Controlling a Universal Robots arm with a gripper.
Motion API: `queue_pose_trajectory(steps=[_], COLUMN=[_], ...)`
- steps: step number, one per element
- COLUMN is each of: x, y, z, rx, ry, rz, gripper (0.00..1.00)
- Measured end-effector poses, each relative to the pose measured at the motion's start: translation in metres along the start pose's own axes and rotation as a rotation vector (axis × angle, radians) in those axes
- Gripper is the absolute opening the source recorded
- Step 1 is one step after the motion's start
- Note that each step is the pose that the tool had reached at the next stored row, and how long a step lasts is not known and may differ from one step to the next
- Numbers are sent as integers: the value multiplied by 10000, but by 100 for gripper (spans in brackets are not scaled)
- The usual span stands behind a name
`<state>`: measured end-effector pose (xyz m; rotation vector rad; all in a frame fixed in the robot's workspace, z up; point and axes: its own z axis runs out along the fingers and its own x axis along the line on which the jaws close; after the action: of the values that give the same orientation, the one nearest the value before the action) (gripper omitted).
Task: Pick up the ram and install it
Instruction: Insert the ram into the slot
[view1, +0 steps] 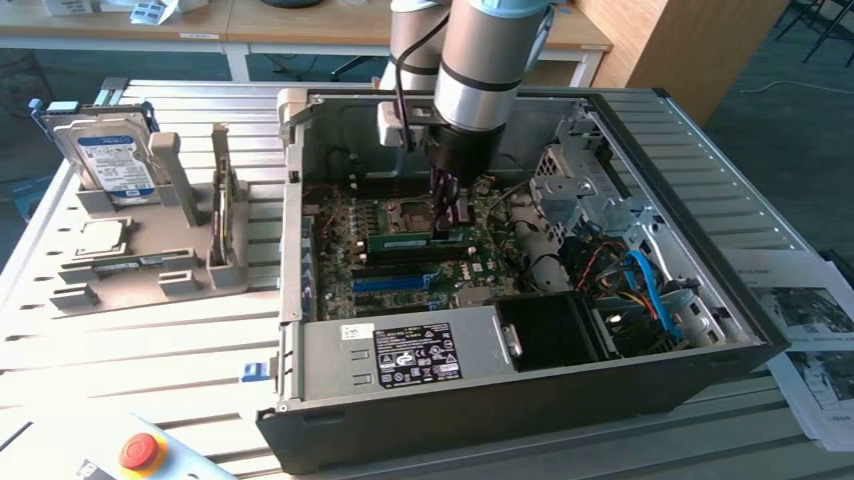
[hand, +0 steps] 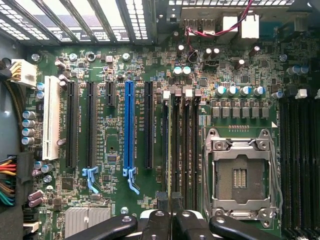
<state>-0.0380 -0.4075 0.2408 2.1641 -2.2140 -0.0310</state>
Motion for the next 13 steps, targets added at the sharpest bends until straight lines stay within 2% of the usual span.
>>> queue_pose_trajectory(steps=[13], x=[-1], y=[-2], z=[39], rx=[5], ry=[0], rz=[1], gripper=[12])
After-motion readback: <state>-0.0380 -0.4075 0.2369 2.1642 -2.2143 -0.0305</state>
